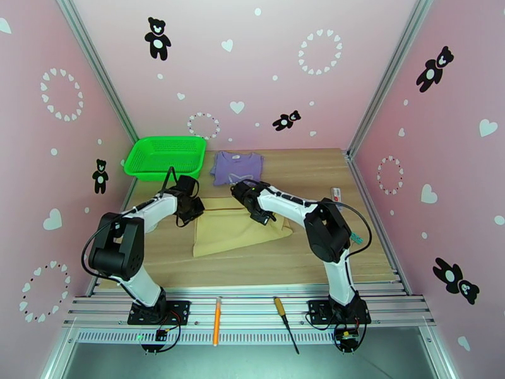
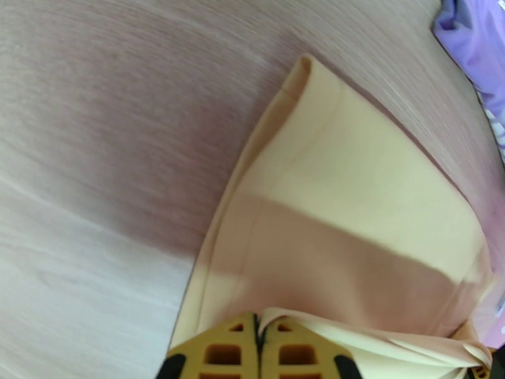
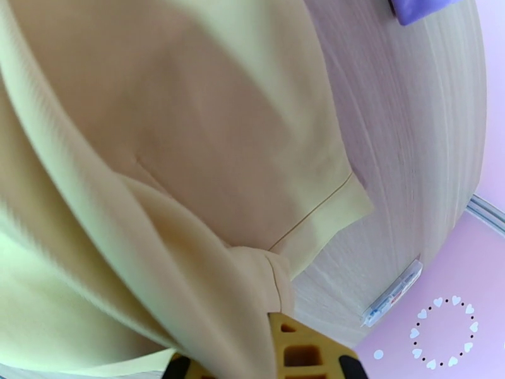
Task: Fold and stack the mixed laundry pile
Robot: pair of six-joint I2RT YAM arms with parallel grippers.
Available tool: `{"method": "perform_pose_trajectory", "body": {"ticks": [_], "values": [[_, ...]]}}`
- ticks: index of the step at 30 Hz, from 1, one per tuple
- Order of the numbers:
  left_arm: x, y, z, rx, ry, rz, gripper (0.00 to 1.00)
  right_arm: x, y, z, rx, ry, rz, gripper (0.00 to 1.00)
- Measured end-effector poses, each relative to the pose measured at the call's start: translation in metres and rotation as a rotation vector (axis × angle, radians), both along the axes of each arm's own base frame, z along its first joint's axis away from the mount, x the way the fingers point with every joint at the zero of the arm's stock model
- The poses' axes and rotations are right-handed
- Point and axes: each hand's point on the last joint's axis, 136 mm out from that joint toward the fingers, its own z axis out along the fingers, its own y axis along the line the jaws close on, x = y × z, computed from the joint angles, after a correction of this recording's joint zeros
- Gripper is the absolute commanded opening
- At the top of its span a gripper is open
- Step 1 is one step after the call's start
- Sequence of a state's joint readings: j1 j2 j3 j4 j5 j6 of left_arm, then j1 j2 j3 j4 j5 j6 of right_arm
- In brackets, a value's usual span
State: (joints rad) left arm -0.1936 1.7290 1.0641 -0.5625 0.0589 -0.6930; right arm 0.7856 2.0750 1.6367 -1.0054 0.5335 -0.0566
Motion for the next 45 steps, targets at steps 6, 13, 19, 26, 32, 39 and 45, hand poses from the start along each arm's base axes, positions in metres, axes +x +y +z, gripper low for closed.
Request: {"method": "perform_pose_trajectory", "body": {"ticks": [6, 13, 19, 26, 32, 39, 45], "values": [[0.007, 0.001, 0.004, 0.01, -0.017, 0.005, 0.0, 0.004, 0.001, 0.0, -0.006, -0.003, 0.009, 0.0], [0.014, 0.0, 0.043, -0.002, -0.099, 0.003, 0.0, 0.014, -0.003, 0.007, -0.003, -0.016, 0.01, 0.0], [0.041, 0.0, 0.084, 0.015, -0.184, -0.007, 0.0, 0.034, -0.002, 0.025, 0.025, -0.051, 0.015, 0.0], [0.072, -0.004, 0.018, 0.051, -0.062, -0.012, 0.0, 0.062, -0.003, 0.009, 0.021, -0.039, 0.012, 0.0], [0.084, 0.006, -0.016, 0.126, -0.015, 0.018, 0.0, 0.067, -0.005, -0.018, -0.003, 0.002, 0.009, 0.35], [0.08, 0.066, -0.017, 0.358, 0.008, 0.135, 0.0, 0.082, -0.074, -0.008, -0.097, 0.006, -0.145, 0.68], [0.075, 0.075, -0.015, 0.414, 0.025, 0.147, 0.0, 0.084, -0.091, 0.009, -0.021, -0.006, -0.239, 0.74]]}}
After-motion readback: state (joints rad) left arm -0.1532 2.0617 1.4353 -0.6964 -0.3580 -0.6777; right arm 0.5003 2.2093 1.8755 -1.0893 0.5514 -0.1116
